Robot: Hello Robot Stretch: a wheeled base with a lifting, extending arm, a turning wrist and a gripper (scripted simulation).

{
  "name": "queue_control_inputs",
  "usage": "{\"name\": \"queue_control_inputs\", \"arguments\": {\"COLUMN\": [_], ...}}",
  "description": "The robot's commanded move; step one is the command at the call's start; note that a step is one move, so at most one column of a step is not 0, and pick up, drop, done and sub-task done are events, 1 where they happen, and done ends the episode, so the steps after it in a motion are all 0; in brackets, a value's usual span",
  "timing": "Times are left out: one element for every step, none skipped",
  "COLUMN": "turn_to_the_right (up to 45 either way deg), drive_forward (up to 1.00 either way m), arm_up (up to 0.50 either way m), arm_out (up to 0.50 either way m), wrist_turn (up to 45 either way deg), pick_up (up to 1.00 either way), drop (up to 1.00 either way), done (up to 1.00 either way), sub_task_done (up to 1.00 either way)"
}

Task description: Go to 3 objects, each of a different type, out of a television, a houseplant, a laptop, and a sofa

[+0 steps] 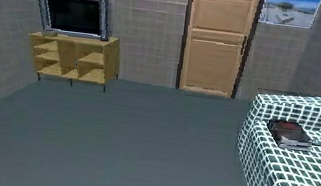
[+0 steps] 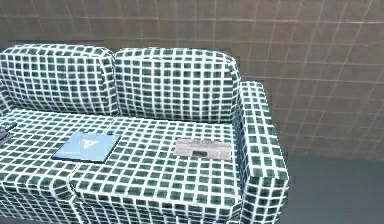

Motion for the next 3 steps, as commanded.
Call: {"name": "queue_control_inputs", "arguments": {"turn_to_the_right": [45.0,12.0,0.0], "drive_forward": [0.0,0.0,0.0], "arm_up": [0.0,0.0,0.0], "arm_out": [0.0,0.0,0.0], "wrist_turn": [0.0,0.0,0.0], "pick_up": [0.0,0.0,0.0], "drop": [0.0,0.0,0.0], "done": [0.0,0.0,1.0], "sub_task_done": [0.0,0.0,0.0]}}
